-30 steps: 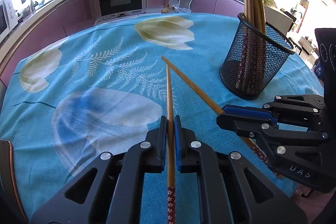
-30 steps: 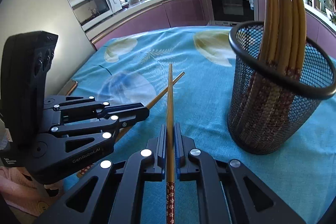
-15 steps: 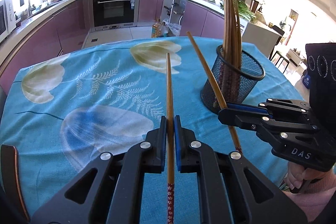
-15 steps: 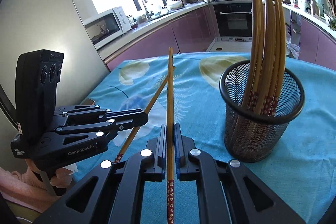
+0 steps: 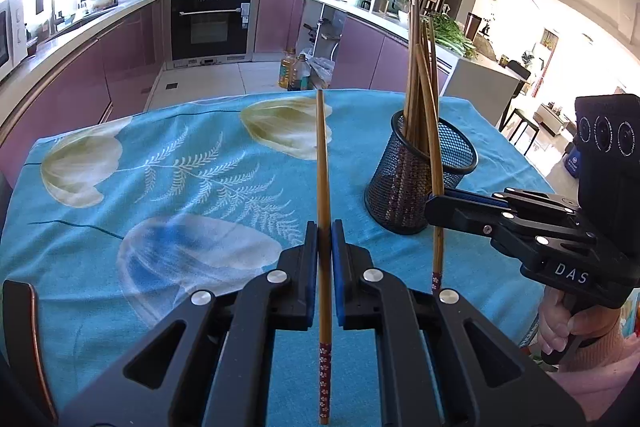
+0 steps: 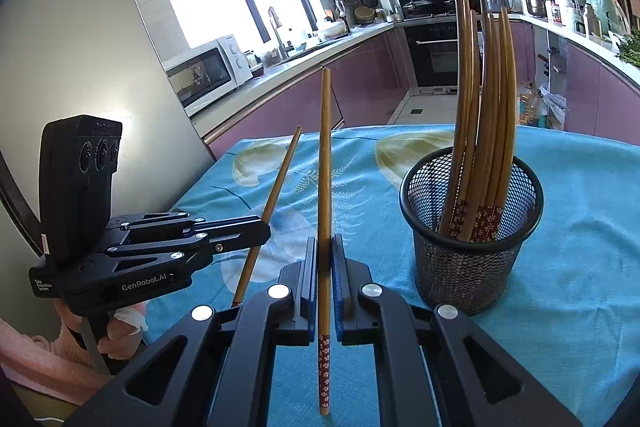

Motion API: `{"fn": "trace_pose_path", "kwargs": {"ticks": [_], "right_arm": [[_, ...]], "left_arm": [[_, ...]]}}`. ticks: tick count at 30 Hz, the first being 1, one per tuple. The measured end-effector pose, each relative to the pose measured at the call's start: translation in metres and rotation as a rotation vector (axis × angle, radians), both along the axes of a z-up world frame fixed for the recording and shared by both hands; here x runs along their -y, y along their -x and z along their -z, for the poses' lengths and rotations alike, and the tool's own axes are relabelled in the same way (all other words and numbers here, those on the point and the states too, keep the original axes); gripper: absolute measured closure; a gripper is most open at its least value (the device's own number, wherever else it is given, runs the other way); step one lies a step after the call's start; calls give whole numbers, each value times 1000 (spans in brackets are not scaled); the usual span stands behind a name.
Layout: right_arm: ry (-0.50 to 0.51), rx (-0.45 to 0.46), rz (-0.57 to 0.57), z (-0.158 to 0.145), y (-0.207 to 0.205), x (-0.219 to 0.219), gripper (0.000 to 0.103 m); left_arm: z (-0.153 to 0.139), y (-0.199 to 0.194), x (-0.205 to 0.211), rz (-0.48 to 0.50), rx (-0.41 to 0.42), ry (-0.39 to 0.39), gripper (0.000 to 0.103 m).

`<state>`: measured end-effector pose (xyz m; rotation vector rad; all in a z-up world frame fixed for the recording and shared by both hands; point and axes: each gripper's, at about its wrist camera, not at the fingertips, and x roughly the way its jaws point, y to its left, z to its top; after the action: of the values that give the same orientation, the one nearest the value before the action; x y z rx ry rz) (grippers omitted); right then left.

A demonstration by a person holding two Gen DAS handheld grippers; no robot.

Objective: Organize utensils
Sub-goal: 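Lift both held chopsticks upright above the cloth toward the mesh holder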

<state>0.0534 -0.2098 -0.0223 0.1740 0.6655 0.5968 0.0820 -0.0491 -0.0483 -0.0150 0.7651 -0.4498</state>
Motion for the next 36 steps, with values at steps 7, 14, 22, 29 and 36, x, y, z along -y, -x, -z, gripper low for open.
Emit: {"fn": "trace_pose_path", "kwargs": {"ticks": [7,14,22,29,36], "right_arm": [[2,5,0,-1,0,4,97],[7,2,-3,0,2,2,97],[1,26,5,-5,8,5,97],[-4,53,15,-12,13,12,97],[-4,71,20,-16,19,17,97]], "left_arm": [[-8,6,2,12,22,7,95],[-15,12,3,20,38,13,95],[-21,16,4,25,52,22,95],[-25,17,4,28,64,34,95],[-29,21,3,36,75,46,95]]}}
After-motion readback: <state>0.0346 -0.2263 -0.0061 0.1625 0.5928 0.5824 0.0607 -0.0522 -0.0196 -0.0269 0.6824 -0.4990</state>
